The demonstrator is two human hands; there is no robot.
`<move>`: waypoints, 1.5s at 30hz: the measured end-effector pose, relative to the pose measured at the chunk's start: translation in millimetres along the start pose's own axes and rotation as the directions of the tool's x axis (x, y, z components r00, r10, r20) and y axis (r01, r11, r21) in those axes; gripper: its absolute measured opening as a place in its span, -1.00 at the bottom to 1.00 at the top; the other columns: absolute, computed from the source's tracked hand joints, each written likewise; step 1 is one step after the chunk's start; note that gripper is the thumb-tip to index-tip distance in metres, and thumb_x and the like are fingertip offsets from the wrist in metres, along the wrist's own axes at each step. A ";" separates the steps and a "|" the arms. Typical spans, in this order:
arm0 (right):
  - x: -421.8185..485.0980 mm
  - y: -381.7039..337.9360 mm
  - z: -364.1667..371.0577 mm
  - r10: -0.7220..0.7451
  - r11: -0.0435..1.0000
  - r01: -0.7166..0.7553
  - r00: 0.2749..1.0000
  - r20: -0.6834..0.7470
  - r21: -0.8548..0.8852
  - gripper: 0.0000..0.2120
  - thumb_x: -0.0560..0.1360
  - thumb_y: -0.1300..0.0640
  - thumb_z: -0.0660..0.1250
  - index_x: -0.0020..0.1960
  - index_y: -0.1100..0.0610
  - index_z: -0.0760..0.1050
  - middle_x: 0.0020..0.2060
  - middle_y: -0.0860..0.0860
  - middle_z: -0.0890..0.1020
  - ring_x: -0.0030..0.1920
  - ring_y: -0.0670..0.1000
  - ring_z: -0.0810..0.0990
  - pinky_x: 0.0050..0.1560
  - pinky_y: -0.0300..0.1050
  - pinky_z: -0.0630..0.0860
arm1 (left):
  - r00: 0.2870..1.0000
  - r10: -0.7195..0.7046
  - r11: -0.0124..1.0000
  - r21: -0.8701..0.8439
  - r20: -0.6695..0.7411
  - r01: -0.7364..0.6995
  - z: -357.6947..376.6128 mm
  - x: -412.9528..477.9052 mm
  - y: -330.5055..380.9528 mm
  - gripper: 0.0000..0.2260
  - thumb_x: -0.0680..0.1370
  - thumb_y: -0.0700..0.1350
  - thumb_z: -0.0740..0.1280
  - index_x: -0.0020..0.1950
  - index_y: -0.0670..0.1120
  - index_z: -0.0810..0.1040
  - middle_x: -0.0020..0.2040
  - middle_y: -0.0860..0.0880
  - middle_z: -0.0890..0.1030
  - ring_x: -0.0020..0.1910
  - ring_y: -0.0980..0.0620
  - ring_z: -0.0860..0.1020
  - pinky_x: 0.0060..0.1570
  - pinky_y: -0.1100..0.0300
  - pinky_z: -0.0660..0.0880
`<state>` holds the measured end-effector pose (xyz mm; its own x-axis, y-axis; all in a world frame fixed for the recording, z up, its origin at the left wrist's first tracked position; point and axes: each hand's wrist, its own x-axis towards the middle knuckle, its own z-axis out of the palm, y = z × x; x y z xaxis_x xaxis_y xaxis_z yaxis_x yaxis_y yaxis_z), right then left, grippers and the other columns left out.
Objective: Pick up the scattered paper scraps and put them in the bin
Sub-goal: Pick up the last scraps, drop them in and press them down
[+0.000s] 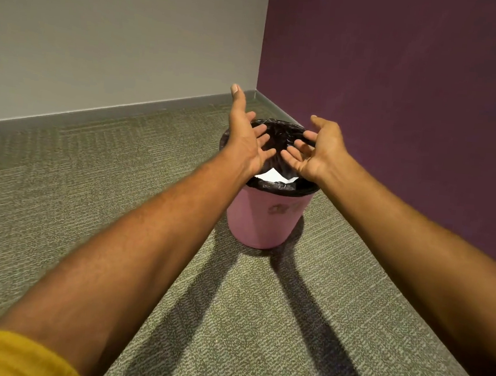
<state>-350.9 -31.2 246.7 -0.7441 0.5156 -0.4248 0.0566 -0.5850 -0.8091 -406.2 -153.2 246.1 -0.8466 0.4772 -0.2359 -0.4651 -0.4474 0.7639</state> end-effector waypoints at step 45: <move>-169.6 -333.7 213.4 0.338 0.941 -0.338 0.940 -0.039 0.016 -0.64 0.65 0.05 0.38 0.40 0.13 0.59 0.24 0.12 0.69 0.23 0.09 0.70 0.20 -0.02 0.65 | 0.925 -0.302 0.953 -0.076 -0.230 0.292 248.1 -82.4 354.6 -0.33 0.64 0.33 0.26 0.53 -0.15 0.47 0.53 -0.29 0.43 0.52 -0.24 0.44 0.56 -0.15 0.35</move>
<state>-385.7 -57.0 675.5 -0.6545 0.3115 -0.6889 0.2940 -0.7346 -0.6115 -437.1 -163.5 685.4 -0.7024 0.4023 -0.5872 -0.7104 -0.3442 0.6139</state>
